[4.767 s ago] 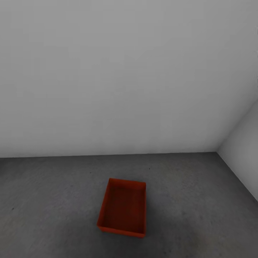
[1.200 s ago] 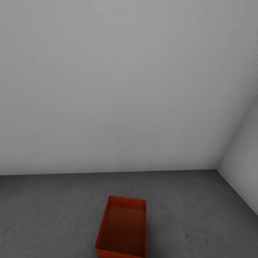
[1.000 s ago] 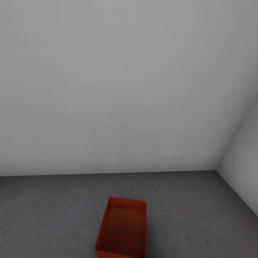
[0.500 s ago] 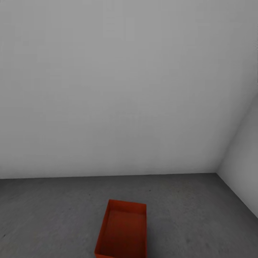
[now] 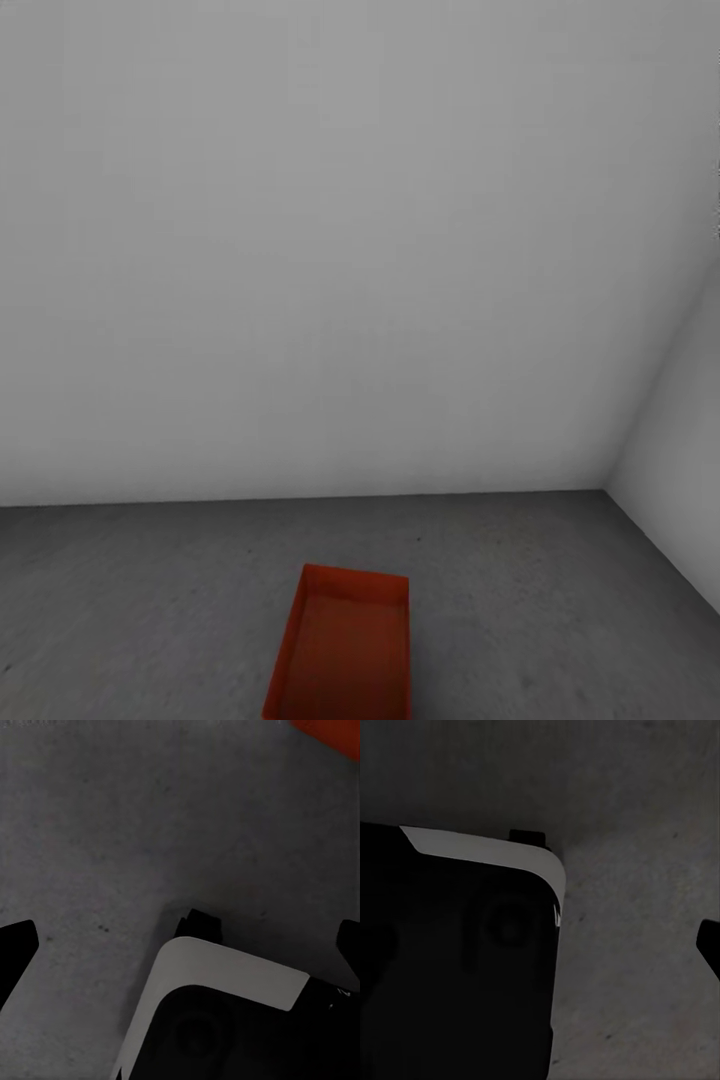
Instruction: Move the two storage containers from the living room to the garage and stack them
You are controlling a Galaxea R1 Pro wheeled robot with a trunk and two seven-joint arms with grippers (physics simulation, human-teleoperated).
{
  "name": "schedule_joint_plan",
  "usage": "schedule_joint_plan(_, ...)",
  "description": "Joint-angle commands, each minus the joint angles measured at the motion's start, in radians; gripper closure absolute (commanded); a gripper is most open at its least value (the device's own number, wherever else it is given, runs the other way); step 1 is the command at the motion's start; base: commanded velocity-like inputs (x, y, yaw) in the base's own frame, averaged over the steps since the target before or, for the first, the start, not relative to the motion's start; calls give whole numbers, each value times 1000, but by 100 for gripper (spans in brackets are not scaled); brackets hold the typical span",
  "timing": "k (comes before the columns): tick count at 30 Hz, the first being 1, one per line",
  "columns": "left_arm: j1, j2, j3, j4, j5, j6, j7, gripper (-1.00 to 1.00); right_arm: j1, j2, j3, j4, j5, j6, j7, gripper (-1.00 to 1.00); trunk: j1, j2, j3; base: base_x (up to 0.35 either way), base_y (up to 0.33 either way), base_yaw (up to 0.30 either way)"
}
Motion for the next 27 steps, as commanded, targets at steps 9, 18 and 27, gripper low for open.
schedule_joint_plan(9, 0, 0, -2, -1, 5, 1, 2, -100, -1, 0, 8, 3, -7, -6, -1, -100, 0, -1, 13, 0, 0, 0)
schedule_joint_plan(18, 0, 0, -2, -1, 5, 2, 2, -100, -1, 0, 8, 2, -10, -6, -2, -100, 0, -1, 28, 0, 0, 0)
schedule_joint_plan(27, 0, 0, -2, -1, 5, 2, 2, -100, -1, -1, 7, 2, -13, -6, -1, -100, 0, -1, 42, 0, 0, 0)
